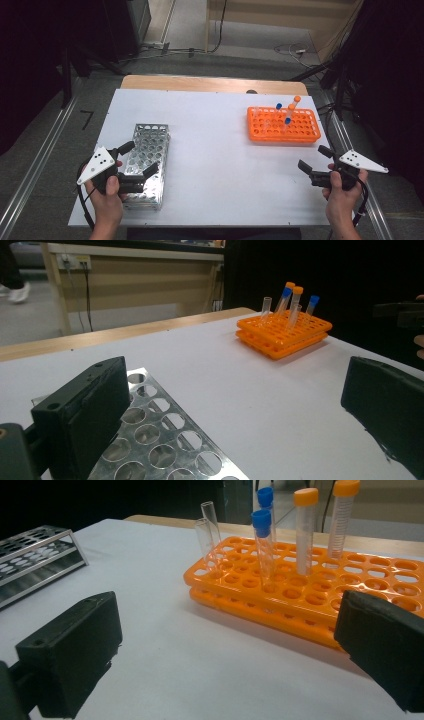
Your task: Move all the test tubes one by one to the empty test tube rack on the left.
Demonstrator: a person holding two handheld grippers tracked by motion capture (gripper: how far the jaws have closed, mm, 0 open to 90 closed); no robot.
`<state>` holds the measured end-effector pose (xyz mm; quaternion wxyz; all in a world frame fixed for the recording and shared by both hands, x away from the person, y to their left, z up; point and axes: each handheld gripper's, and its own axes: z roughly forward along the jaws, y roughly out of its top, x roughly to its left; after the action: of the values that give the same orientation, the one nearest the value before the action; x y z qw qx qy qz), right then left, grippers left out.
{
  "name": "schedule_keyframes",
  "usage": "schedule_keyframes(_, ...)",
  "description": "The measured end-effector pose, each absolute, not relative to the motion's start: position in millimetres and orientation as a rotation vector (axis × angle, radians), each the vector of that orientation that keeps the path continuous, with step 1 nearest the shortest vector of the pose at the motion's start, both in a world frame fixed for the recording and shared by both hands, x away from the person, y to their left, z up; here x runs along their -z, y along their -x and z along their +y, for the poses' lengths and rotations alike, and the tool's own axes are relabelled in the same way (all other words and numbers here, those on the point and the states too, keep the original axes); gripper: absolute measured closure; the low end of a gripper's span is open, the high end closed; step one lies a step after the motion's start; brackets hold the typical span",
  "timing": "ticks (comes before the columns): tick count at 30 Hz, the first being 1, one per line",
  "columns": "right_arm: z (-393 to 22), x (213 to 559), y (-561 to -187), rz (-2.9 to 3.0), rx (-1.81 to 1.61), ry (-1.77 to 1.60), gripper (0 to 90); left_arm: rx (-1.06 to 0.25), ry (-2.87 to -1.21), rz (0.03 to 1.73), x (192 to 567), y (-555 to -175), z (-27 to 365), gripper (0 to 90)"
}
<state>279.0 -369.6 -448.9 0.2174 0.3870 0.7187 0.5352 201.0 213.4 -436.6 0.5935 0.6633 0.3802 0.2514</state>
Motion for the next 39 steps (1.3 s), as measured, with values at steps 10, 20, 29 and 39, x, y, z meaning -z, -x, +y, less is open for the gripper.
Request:
schedule_keyframes(10, -375.6, 444.2, -290.4, 1.969, -1.419, -1.126, 0.0, -0.559, -1.558, 0.885, 436.4, -205.8, 211.9, 0.0)
schedule_keyframes(20, -376.6, 429.8, -338.6, 1.971, -1.395, -1.151, 3.8, -0.558, -1.548, 0.898, 435.7, -208.1, 211.8, 0.0)
schedule_keyframes(29, -370.9, 431.6, -390.2, 2.003, -1.318, -1.221, 22.0, -0.555, -1.552, 0.900, 436.1, -207.8, 211.1, 0.0)
schedule_keyframes(39, -362.4, 442.1, -438.2, 1.977, -1.219, -1.323, 45.0, -0.545, -1.557, 0.900, 435.9, -208.5, 209.6, 0.0)
